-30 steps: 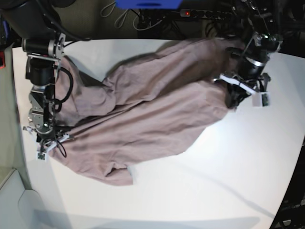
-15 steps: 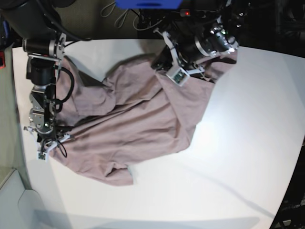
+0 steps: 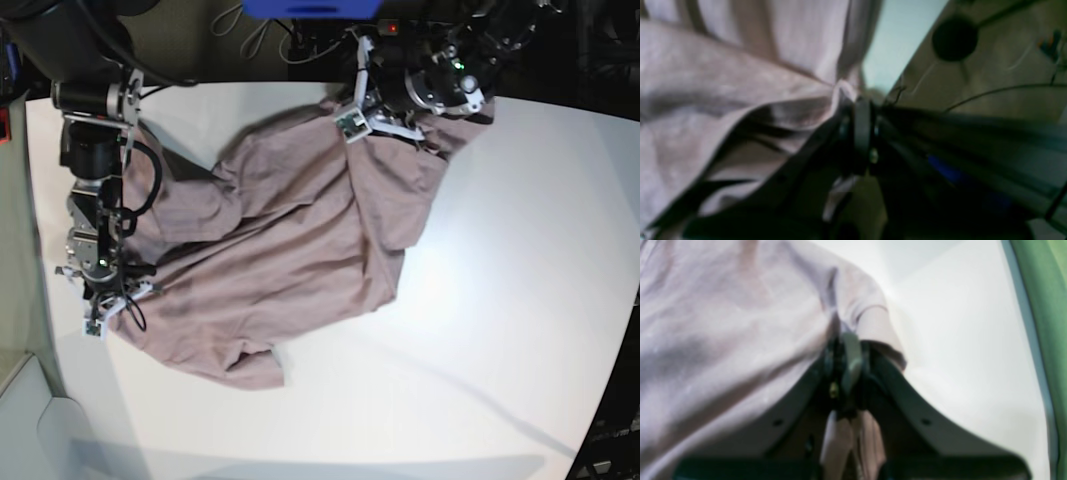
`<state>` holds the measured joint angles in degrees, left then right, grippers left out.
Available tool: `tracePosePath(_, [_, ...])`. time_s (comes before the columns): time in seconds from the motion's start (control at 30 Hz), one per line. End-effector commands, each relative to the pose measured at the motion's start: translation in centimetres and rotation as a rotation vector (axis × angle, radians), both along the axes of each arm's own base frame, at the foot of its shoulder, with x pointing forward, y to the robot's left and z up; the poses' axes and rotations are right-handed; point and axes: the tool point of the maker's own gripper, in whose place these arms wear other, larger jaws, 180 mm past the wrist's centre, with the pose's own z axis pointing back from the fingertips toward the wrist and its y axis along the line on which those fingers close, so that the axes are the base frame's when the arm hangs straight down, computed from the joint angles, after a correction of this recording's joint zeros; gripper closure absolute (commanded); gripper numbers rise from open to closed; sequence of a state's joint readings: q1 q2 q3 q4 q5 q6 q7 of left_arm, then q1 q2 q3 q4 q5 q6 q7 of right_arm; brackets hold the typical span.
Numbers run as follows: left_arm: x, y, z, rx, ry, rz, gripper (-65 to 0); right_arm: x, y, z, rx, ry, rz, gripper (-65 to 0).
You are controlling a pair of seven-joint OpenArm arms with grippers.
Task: Layout the t-shirt on the table in an organized manner, then fold the t-shirt properly
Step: 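Drag the held t-shirt corner with the left gripper toward the right arm's base, then pull the t-shirt corner with the left gripper back outward to stretch it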
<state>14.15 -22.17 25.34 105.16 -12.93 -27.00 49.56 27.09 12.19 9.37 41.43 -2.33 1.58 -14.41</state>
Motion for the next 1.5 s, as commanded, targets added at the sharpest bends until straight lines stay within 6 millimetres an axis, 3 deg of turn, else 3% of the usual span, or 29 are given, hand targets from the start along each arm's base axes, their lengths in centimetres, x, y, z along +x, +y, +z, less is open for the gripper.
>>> tracePosePath(0.0, [0.7, -0.6, 1.3, -0.035, -0.035, -0.004, -0.5, 1.4, -0.5, 2.0, -0.011, -0.049, -0.009, 0.0])
tracePosePath(0.27, [1.7, -2.5, 3.2, -0.094, -0.077, 0.012, -3.0, 0.8, -0.5, 1.2, -0.011, -0.032, -0.009, 0.0])
tracePosePath(0.33, [1.7, -2.7, 3.2, -0.1, -0.075, 0.015, -8.3, 0.5, -0.5, 1.0, -0.011, -0.026, -0.009, 0.0])
tracePosePath(0.57, [1.8, -3.1, 3.5, -0.116, -0.08, 0.02, -38.8, 0.3, -0.5, 0.7, -0.011, -0.02, -0.009, 0.0])
tracePosePath(0.7, [3.6, -2.4, 4.3, -0.151, -0.095, 0.105, -44.3, 0.3, -0.5, 0.7, -0.011, -0.02, -0.009, 0.0])
tracePosePath(0.87, [7.1, 1.4, 5.6, -0.225, -0.109, 0.362, -44.8, 0.3, -0.5, 0.7, -0.011, -0.02, -0.009, 0.0])
tracePosePath(1.07, [10.3, 9.7, 7.2, -0.354, -0.135, 0.774, -44.8, 0.4, 0.2, 0.5, 0.0, -0.022, -0.003, 0.0])
tracePosePath(1.17, [10.1, 13.6, 5.2, -0.371, -0.097, 0.963, -44.8, 0.4, 0.3, 0.5, 0.001, -0.022, -0.003, 0.0])
tracePosePath(1.37, [9.6, 14.3, 1.3, -0.378, 0.018, 1.036, -44.7, 0.4, 0.3, 0.5, 0.001, -0.022, -0.003, 0.0])
tracePosePath(1.47, [10.1, 14.0, 1.1, -0.388, 0.03, 1.036, -44.6, 0.4, 0.3, 0.5, 0.001, -0.022, -0.003, 0.0])
